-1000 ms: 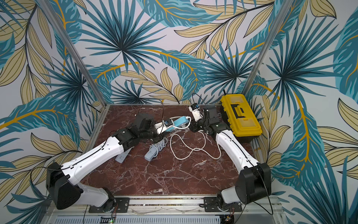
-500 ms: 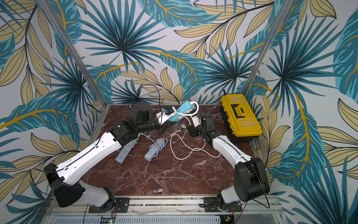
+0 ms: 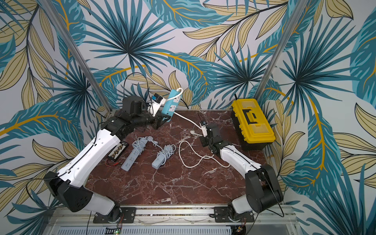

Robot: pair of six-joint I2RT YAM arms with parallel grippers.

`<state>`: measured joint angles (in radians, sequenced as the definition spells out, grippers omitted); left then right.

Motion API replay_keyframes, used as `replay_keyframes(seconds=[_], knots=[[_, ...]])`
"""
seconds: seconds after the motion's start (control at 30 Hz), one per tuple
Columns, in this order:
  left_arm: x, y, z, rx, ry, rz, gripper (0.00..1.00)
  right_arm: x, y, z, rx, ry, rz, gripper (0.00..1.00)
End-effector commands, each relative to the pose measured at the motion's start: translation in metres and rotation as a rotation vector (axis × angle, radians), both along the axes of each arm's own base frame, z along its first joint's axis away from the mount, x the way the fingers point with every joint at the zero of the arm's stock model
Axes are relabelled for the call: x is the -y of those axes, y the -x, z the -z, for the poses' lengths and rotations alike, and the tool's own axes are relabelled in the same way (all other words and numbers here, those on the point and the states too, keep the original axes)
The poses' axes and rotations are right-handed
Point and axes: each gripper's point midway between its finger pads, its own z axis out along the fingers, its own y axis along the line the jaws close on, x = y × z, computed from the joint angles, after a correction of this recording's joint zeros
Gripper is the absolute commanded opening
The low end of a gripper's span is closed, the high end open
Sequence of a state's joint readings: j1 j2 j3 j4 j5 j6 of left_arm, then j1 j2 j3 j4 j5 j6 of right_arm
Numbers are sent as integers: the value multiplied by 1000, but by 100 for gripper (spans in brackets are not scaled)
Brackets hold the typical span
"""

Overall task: Wrap the cord around the power strip
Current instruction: Wrap the power cord around the power strip.

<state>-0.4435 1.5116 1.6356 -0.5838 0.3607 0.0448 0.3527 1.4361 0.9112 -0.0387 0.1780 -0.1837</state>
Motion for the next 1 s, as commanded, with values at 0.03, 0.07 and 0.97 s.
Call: replay_keyframes(seconds=[0.03,0.07,0.97], knots=[[-49,-32,-33,84,-20,-195,0,30,36,0,-6,247,91,0],[-53,-38,-24,81,-70,-214,0,26,42,-5,7,288,70,0],[53,89,134,-75,-362,566,0,-72,63,-224,227,420,-436,0]])
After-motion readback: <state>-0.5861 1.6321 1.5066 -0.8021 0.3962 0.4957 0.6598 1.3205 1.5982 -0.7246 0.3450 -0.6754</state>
